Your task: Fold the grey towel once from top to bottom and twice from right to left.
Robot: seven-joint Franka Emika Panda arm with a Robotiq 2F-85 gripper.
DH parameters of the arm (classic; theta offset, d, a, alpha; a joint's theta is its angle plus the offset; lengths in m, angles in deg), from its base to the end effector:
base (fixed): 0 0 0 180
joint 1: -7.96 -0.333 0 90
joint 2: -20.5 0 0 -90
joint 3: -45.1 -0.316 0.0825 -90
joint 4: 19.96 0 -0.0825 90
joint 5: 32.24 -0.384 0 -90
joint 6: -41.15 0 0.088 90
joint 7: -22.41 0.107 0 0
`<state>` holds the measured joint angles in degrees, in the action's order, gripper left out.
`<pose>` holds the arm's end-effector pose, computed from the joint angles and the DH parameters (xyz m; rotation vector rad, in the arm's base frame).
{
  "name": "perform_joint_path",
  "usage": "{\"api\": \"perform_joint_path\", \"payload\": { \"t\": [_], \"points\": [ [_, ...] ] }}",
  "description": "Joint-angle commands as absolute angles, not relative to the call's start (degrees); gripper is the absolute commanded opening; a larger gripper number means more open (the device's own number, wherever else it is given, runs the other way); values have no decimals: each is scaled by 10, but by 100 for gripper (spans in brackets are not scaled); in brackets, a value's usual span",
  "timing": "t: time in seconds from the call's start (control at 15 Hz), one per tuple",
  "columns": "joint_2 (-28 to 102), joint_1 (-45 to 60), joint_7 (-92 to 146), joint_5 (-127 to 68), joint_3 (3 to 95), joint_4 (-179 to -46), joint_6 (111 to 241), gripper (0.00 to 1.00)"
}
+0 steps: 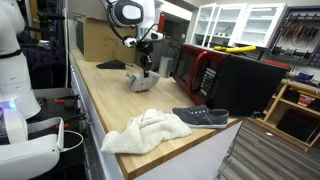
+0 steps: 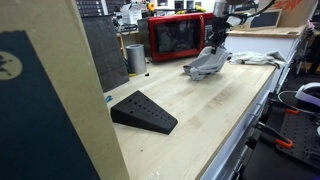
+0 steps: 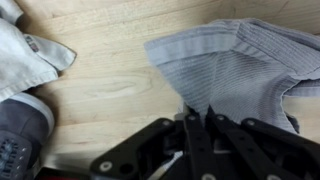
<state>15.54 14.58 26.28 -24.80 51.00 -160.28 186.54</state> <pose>0.4773 -0.1044 0.3494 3.0307 -0.2827 0.2575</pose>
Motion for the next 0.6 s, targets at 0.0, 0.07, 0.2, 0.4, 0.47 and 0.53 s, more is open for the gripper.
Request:
{"api": "perform_joint_path", "payload": {
  "t": [0.0,0.07,0.2,0.4,0.47,0.53],
  "points": [
    [135,145,335,-157,487,-1602,1845,2],
    [135,143,353,-133,480,-1601,1843,2],
    [140,134,379,-106,463,-1597,1841,2],
    [140,119,405,-89,439,-1596,1834,2],
    [139,115,411,-87,433,-1596,1833,2],
    [140,111,420,-79,426,-1595,1832,2]
  ]
}}
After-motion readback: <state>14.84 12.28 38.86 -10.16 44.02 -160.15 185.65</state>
